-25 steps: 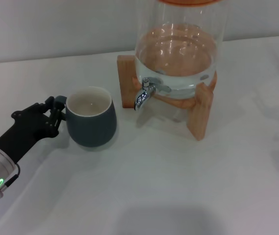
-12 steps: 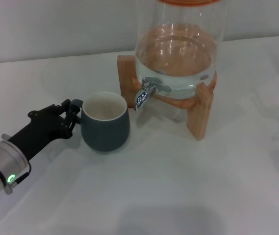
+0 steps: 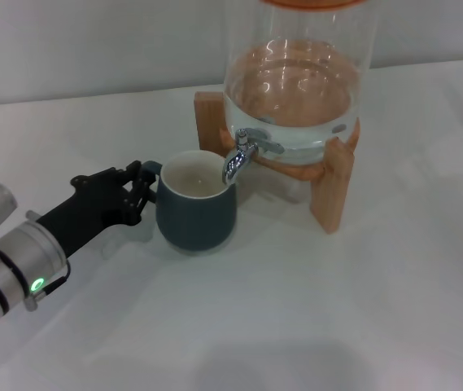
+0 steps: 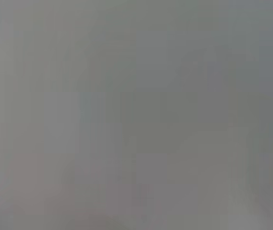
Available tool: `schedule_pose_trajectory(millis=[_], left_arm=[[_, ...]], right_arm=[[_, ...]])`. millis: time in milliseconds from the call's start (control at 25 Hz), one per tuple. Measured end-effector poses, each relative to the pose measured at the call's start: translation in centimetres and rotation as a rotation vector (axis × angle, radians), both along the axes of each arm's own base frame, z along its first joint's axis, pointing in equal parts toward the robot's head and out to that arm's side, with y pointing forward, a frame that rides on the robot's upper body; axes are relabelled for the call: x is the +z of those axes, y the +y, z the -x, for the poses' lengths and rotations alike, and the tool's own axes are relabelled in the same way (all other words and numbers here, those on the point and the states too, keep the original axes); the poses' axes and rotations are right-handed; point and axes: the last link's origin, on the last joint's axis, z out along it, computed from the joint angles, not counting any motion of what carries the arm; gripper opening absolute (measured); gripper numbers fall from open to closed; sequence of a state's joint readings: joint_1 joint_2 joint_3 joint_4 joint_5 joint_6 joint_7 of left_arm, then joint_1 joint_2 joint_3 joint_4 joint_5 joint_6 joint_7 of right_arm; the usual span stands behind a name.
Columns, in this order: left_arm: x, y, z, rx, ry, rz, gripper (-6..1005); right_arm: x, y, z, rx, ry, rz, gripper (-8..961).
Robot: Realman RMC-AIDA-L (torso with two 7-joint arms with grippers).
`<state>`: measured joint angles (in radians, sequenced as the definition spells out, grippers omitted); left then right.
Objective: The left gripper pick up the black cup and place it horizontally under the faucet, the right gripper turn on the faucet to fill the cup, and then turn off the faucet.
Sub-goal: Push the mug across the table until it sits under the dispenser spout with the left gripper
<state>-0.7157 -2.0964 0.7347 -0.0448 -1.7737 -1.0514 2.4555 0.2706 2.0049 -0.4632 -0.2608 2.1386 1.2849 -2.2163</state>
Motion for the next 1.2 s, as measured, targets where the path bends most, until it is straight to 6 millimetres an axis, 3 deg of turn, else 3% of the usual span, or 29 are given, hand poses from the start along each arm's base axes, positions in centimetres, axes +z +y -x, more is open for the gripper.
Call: schedule_pose_trajectory(millis=[1200], left_arm=[[-1.2,0.4,-1.3,-0.015,0.032,0.133,184]], right_arm=[[0.1,0.1,0.0,0.001,0.002,-0.006,808]])
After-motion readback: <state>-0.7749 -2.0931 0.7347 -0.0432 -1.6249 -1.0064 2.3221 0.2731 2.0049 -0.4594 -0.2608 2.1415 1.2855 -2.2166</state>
